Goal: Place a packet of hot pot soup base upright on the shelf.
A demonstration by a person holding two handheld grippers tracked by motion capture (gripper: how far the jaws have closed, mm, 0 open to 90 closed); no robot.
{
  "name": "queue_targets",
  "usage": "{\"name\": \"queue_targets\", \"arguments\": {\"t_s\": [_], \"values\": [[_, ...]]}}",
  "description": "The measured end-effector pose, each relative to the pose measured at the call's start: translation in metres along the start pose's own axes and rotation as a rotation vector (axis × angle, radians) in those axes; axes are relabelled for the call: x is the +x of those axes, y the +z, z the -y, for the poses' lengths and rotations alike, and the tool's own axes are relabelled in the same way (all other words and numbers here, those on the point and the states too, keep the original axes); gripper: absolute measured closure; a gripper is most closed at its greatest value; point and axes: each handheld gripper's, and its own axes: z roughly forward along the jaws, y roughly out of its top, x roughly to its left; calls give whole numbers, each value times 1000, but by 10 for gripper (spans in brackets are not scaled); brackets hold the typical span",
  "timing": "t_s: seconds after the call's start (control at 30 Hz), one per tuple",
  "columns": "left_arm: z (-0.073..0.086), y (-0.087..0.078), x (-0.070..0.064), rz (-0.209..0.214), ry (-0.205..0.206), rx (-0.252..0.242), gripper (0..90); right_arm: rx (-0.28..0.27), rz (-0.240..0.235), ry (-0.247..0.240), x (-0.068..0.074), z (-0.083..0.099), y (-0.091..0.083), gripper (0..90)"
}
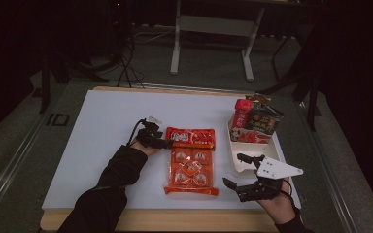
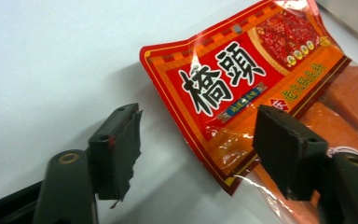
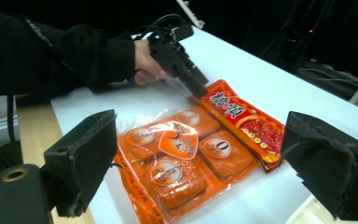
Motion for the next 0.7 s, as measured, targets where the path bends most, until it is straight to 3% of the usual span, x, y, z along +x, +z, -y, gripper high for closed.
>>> {"name": "queue_targets", "arguments": {"t_s": [0.1, 0.23, 0.53, 0.7], "values": [[-1, 2, 0, 9, 5, 2, 382, -3, 2, 1, 0, 0, 0, 107], [-3, 7, -4, 68, 14, 9, 503, -2, 3, 9, -1, 0, -1, 111], [-7, 15, -12, 93, 12, 12, 697, -3, -10, 22, -2, 1, 0, 113], [-9, 16, -19, 66, 20, 18, 853, -2, -12, 24, -3, 1, 0, 114]]}}
